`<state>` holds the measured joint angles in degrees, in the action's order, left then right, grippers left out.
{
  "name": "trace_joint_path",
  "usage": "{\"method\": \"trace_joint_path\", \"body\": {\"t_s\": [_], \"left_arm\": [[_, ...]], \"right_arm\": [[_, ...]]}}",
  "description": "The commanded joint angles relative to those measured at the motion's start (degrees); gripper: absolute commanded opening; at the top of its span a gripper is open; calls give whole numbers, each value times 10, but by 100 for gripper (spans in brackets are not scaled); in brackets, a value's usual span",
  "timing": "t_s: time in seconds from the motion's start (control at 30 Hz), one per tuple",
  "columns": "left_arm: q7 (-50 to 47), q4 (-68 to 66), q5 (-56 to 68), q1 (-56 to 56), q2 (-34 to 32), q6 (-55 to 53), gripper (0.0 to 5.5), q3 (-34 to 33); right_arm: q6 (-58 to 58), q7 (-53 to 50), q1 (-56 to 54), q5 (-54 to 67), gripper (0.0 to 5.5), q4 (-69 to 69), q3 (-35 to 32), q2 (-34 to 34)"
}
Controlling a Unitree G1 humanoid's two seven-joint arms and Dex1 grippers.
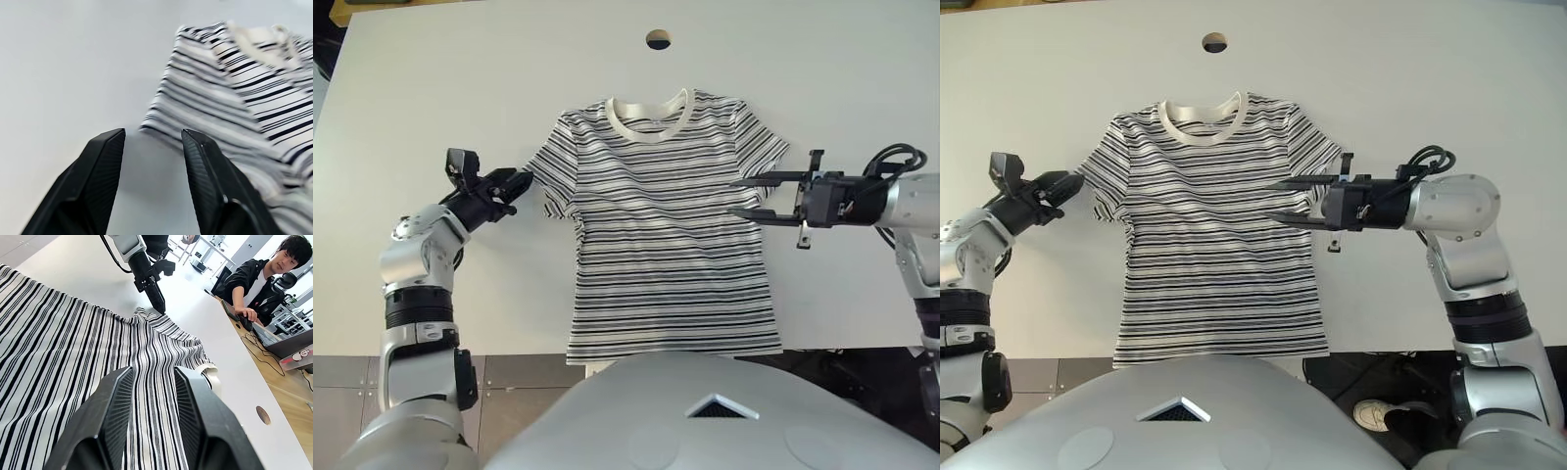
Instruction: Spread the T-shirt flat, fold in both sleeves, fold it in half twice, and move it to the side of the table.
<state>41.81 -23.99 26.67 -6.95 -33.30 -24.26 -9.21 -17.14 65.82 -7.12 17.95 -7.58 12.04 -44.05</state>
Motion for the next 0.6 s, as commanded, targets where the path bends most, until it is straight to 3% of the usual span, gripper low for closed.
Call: {"method": "trace_joint_path", "body": {"t_s": [0.03,0.17,0.6], "left_arm": [[6,-15,6,-3,25,-42,217,2],[5,-21,5,-6,36,-50,217,2],[8,5,6,-6,38,-41,42,-5]], "right_arm": [[-6,4,3,-16,154,7,-1,6],[-8,5,-4,-24,154,17,0,13],[-20,1,-6,-38,154,35,-7,29]]}}
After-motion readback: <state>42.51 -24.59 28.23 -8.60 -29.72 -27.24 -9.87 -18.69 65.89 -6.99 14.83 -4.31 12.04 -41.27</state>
